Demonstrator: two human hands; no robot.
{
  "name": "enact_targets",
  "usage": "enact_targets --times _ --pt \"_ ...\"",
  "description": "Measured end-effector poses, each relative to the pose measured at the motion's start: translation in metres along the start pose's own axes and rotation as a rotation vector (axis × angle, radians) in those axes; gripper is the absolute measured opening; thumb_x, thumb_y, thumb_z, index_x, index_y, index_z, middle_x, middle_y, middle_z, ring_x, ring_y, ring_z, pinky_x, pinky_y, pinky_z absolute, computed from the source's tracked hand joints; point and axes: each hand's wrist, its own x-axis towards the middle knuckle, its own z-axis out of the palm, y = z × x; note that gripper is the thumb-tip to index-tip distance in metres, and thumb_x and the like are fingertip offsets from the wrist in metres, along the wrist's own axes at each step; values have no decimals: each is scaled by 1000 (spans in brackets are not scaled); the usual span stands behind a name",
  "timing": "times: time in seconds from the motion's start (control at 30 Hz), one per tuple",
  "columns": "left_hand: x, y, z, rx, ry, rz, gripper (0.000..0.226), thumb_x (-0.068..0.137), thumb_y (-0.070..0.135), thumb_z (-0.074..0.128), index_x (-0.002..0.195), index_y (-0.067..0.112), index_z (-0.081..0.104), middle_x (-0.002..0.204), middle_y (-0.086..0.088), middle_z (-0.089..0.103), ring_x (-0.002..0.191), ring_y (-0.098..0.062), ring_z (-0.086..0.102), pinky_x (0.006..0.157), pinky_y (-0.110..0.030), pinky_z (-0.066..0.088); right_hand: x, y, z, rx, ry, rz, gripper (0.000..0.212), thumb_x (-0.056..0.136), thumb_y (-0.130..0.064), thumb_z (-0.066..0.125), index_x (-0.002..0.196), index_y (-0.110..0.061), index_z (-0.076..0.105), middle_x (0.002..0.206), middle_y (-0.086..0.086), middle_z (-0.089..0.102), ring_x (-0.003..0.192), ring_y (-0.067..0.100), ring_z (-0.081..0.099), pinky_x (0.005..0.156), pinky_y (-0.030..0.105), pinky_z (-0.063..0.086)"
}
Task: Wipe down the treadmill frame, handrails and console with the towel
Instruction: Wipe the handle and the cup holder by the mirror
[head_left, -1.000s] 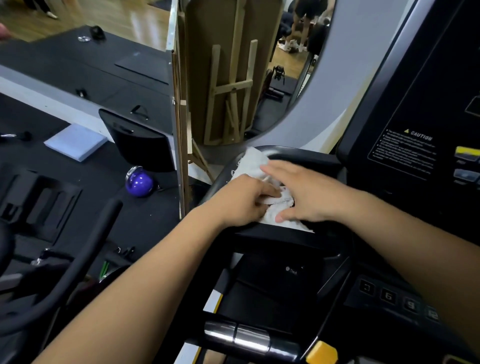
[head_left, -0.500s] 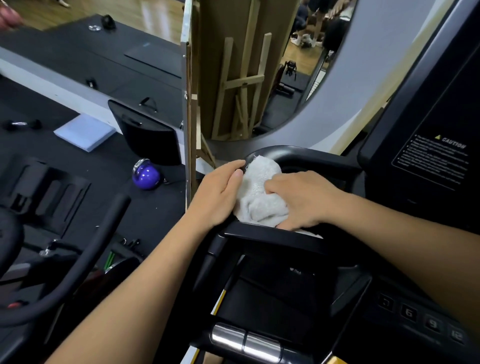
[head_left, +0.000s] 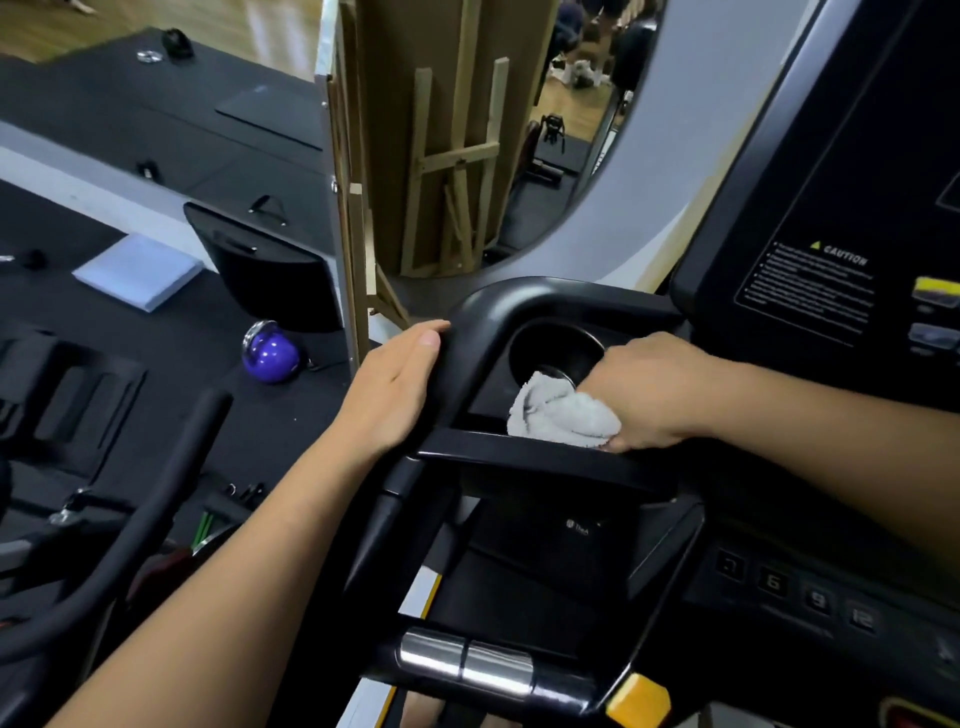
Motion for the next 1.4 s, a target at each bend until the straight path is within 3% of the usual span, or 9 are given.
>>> enact_targets --times 0.27,0.4,0.53,0.7,0.77,0.87,1.07,1.2,1.4 --pt "3 9 1 24 -23 9 42 108 32 30 136 18 58 141 7 54 134 -7 44 112 -25 29 39 -29 -4 -25 308 -160 22 85 -48 44 96 -35 58 84 -4 62 75 26 62 63 35 49" --pt "-10 9 1 101 -137 79 51 104 43 24 146 25 48 155 12 38 147 -2 22 118 -25 17 28 -32 5 272 350 4 33 81 -65 47 81 -33 54 78 -9 64 74 18 62 62 32 46" --pt "-24 10 4 290 -245 136 61 99 52 20 154 26 31 163 13 14 150 -1 0 124 -33 7 1 -1 2 764 157 41 27 74 -50 75 80 -27 62 66 -18 66 63 -3 61 69 27 50" --pt "-23 11 3 316 -204 184 61 96 60 30 151 36 34 161 11 24 150 -1 8 118 -26 16 23 14 1 1029 370 64 42 75 -35 80 111 -25 62 104 -12 66 97 7 61 88 30 49" --pt "-25 10 2 275 -159 172 59 95 60 33 148 34 40 159 10 32 149 -1 16 119 -30 22 35 4 5 844 387 92 73 70 -40 77 135 -32 45 126 -8 55 118 13 52 97 36 46" --pt "-25 7 1 222 -77 108 67 91 60 31 145 24 45 153 7 43 145 -6 31 117 -38 30 33 -4 10 679 391 57 88 63 -53 75 140 -44 31 132 -10 44 123 12 43 97 36 44" --pt "-20 5 3 178 -51 80 64 94 56 29 143 21 48 150 4 48 142 -9 37 115 -41 33 36 -16 8 408 280 -101 47 71 -53 70 107 -35 46 92 -11 42 92 18 53 71 31 34" --pt "-19 11 2 77 8 74 54 98 45 33 138 16 55 141 4 56 135 -9 45 113 -32 35 59 -40 0 261 387 -68 43 72 -66 62 85 -35 34 90 -8 48 91 26 58 69 34 34" --pt "-23 6 1 67 -14 10 55 98 48 30 138 21 56 143 10 53 135 -3 43 114 -27 31 53 -42 8 385 354 48 33 71 -59 60 76 -28 48 80 -10 56 83 22 60 69 33 45"
